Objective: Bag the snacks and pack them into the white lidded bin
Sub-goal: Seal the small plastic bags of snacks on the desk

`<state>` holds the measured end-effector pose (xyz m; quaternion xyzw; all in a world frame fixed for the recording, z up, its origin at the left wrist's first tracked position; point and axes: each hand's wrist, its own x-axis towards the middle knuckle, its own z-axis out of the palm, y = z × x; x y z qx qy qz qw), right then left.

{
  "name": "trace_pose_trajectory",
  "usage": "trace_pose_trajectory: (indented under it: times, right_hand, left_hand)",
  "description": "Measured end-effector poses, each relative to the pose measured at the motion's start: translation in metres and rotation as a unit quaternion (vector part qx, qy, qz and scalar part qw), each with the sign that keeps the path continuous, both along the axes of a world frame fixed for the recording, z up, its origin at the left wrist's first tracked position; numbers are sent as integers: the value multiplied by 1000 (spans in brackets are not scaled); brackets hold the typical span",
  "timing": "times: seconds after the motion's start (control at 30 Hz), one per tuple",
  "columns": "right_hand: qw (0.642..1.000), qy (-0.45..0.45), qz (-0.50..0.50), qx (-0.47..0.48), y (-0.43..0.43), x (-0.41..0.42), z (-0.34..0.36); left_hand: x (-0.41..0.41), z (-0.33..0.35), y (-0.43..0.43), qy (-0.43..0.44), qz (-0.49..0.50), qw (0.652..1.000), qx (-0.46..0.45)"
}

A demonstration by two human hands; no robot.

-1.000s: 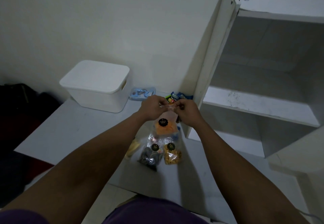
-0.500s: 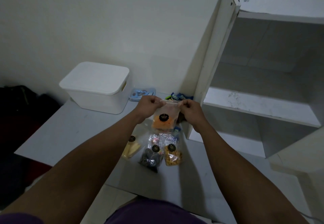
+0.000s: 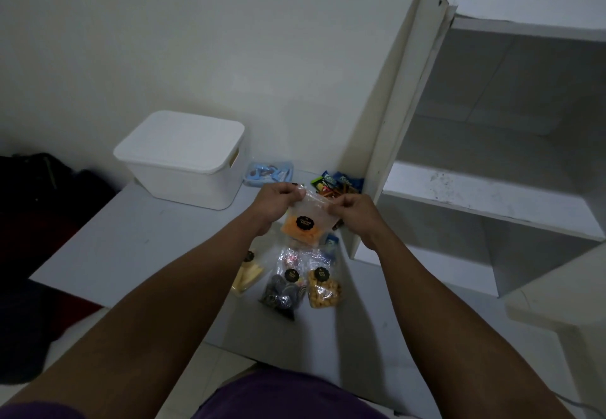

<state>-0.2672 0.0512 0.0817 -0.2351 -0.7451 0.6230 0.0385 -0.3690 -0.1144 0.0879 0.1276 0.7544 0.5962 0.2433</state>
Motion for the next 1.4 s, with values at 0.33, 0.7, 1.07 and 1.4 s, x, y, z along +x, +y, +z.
trace_pose_trajectory:
  times: [0.33, 0.7, 1.07, 1.4]
  right_hand:
    - [993, -58, 79, 61, -13, -6, 3]
    - [998, -29, 44, -31, -25, -1, -14]
    - [999, -22, 14, 25, -26, -3, -18]
    - [997, -36, 62, -1, -26, 2, -16]
  left_hand:
    - [19, -23, 4, -1, 28, 1000, -8]
    - [36, -24, 14, -168, 122, 973, 104]
    - [39, -18, 12, -181, 131, 966, 126]
    - [41, -27, 9, -205, 156, 954, 156]
